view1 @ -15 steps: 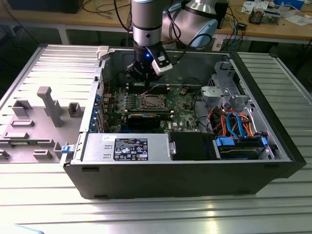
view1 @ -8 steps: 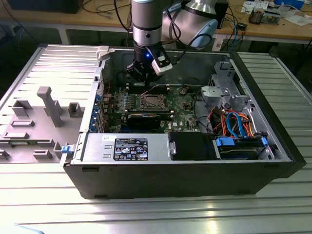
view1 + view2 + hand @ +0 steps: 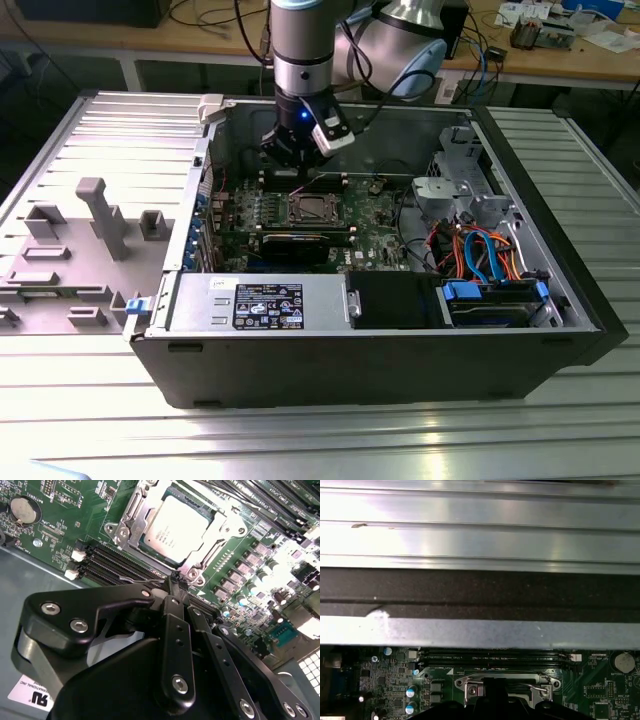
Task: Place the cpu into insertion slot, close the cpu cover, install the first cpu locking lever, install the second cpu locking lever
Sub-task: 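Install the first cpu locking lever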
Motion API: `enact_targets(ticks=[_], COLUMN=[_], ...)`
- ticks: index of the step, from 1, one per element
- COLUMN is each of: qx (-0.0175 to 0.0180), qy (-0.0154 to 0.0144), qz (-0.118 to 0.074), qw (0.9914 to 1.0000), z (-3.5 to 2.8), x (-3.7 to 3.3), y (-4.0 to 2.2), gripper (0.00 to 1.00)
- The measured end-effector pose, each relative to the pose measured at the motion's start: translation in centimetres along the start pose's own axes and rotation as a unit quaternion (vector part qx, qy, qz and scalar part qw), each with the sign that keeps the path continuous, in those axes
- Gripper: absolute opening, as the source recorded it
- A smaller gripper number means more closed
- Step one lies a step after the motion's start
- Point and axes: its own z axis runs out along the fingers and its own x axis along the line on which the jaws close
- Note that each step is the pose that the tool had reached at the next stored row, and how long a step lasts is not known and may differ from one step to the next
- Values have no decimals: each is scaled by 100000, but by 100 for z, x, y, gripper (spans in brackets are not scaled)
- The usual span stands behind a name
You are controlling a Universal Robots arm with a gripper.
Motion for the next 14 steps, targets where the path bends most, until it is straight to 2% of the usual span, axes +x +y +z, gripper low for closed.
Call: enact_targets(ticks=[1, 3, 7, 14], qx=[-70, -696, -733, -742], qy=[-6, -19, 9, 241], qz=[9, 26, 24, 45], qw=[100000, 99998, 99997, 99997], z=[7, 18, 27, 52], x=[-2, -7, -31, -92], y=[2, 3, 14, 36], gripper=[11, 11, 11, 11])
